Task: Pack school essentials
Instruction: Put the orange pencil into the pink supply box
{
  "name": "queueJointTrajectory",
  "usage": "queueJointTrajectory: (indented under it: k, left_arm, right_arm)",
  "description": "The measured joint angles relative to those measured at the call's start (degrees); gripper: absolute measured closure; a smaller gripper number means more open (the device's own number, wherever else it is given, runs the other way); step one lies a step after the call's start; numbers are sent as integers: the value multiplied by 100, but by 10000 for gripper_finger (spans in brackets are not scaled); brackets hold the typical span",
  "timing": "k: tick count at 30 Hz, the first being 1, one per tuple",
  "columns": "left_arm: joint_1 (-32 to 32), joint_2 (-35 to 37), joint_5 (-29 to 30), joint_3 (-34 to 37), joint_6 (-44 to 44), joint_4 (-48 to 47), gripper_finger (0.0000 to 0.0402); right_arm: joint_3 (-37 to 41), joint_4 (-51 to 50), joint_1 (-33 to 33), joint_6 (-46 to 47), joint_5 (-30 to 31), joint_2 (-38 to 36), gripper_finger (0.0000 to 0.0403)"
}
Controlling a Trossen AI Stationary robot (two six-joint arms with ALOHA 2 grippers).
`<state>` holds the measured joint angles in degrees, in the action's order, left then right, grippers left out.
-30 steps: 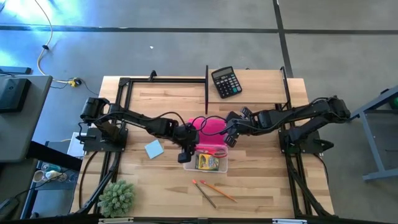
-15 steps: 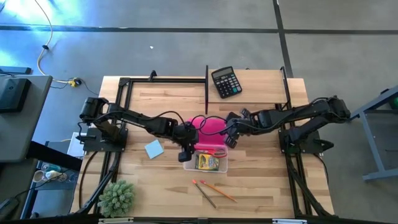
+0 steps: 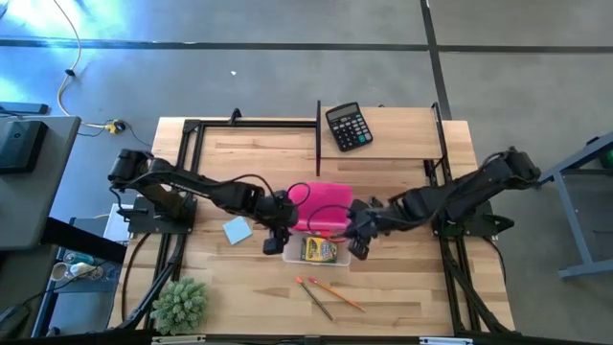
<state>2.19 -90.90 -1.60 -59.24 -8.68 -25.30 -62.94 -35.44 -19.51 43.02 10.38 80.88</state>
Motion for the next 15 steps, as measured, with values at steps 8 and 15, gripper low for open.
queueJointTrajectory:
  k: [8, 15]
  left_arm:
    - [601, 23, 105, -7, -365, -309, 305]
    - [1278, 23, 355, -5, -799, -622, 306]
  right_arm:
    - [0, 601, -730, 349, 438, 0, 284]
    - [0, 1669, -1272, 163, 909, 2, 284]
